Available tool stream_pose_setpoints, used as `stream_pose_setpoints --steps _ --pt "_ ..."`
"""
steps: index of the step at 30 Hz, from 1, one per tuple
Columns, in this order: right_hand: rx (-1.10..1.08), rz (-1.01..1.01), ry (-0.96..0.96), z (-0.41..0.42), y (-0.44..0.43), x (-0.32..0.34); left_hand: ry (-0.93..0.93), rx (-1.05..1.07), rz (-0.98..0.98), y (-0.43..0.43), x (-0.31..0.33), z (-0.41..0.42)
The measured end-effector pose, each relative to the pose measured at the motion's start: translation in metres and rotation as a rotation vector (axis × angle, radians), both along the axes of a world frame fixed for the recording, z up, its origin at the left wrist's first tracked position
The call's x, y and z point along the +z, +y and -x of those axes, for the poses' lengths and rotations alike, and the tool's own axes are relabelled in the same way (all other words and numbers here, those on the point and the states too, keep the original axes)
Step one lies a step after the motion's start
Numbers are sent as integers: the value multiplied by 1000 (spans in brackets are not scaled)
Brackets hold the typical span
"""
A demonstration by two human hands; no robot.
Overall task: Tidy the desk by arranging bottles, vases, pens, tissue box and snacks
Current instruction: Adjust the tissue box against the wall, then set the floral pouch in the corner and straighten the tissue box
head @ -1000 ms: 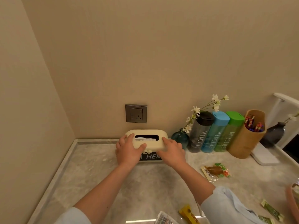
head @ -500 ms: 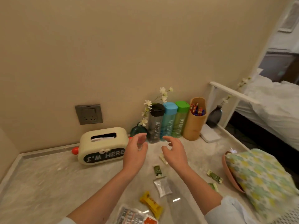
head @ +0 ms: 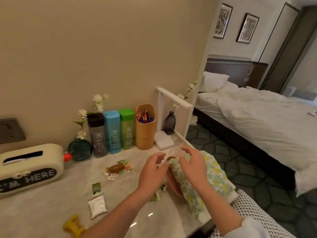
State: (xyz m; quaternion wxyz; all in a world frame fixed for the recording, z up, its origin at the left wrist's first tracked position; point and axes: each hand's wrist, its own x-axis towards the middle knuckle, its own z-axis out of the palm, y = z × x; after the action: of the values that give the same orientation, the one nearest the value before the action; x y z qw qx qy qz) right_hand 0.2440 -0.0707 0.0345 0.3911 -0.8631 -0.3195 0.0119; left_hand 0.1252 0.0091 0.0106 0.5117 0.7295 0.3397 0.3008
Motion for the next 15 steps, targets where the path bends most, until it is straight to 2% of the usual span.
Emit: stream_pose_setpoints --steps 5,10,12,15 --pt "-105 135 -18 -47 -32 -18 90 45 -118 -43 -5 -37" --pt "-136 241 100 -77 -41 -36 297 51 -308 -63 -13 -61" --pt "-136 245 129 -84 -44 -42 385 63 -288 -68 -15 -69" --pt "-143 278 158 -93 -45 -47 445 45 -116 -73 -18 -77"
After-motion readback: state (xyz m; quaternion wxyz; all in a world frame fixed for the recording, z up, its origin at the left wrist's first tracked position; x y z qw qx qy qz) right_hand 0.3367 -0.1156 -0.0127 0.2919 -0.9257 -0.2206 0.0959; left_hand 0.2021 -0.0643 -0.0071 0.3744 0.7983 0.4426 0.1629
